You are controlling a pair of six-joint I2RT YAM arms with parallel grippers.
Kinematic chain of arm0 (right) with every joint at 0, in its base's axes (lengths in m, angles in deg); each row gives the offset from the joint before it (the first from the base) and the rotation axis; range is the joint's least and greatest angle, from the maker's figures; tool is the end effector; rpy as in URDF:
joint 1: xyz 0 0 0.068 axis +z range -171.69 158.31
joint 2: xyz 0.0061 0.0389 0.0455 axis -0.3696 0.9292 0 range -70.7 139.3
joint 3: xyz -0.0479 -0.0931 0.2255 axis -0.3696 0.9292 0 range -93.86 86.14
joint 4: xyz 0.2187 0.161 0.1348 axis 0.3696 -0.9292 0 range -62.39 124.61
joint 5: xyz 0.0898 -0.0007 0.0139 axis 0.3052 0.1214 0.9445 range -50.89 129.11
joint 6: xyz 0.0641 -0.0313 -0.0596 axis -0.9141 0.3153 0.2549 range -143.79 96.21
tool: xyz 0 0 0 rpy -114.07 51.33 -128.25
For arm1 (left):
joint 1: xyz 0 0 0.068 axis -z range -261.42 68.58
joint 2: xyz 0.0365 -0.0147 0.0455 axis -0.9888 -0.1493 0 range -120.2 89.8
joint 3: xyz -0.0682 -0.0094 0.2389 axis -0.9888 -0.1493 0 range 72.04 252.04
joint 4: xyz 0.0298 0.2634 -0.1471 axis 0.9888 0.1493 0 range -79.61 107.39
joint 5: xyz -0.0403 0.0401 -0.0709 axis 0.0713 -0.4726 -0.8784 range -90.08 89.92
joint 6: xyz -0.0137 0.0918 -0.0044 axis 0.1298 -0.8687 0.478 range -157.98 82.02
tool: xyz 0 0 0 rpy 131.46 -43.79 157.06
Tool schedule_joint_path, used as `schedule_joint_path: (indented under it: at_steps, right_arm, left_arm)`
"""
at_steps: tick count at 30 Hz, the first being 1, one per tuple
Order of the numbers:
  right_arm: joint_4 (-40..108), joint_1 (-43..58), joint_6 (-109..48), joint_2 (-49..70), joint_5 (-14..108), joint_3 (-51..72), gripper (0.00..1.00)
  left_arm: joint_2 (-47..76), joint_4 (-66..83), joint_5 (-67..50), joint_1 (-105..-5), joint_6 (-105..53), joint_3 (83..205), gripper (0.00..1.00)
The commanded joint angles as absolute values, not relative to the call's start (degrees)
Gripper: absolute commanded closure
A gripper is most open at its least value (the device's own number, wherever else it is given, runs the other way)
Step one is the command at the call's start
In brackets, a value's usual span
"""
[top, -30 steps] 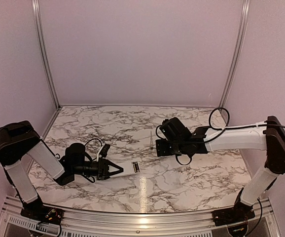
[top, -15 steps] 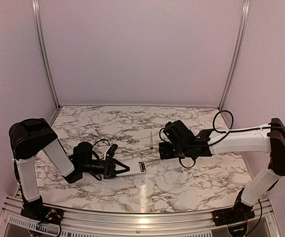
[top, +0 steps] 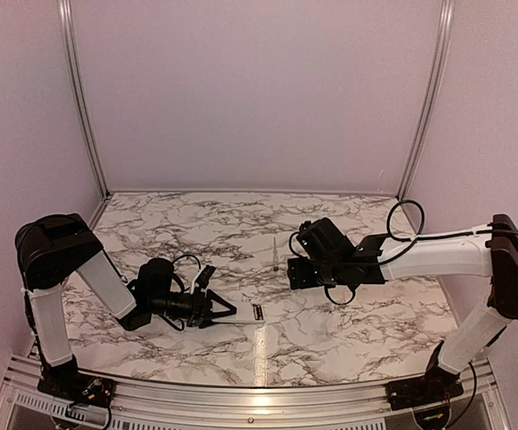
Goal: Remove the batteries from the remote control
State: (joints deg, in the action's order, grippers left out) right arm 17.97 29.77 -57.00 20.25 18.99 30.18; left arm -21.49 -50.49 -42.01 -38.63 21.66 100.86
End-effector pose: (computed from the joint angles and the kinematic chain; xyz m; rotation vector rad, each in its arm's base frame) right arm 0.2655 0.2871 0.1161 -0.2351 2.4016 0.2485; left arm 0.2048 -0.2656 0.0072 0.2540 2.3479 -1.7594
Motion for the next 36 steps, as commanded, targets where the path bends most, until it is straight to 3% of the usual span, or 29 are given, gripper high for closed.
schedule_joint_path:
  at_steps: [1, 4, 9, 12, 25, 36]
  right_arm:
    - [18.5, 29.5, -57.7, 19.5, 19.3, 31.1, 0.25]
    - [18.7, 29.5, -57.8, 19.4, 19.4, 31.2, 0.25]
    - [18.9, 29.5, -57.4, 19.4, 20.0, 31.4, 0.25]
    - [19.0, 29.5, -57.4, 19.5, 20.5, 31.4, 0.25]
    - [20.4, 30.6, -56.7, 25.0, 22.8, 26.8, 0.25]
    - [20.8, 31.2, -55.9, 31.5, 24.0, 21.2, 0.25]
  left_arm:
    - [-18.8, -47.9, -40.7, -38.9, 18.7, 101.4, 0.51]
    - [-17.0, -45.3, -39.1, -39.0, 16.9, 101.1, 0.44]
    - [-11.0, -36.7, -32.6, -39.3, 11.3, 100.1, 0.12]
    - [-7.0, -30.5, -27.8, -39.3, 8.3, 99.9, 0.04]
    - [5.0, -13.6, -10.3, -39.3, 0.6, 99.1, 0.01]
    - [6.7, -6.2, -0.6, -39.3, -1.6, 100.3, 0.01]
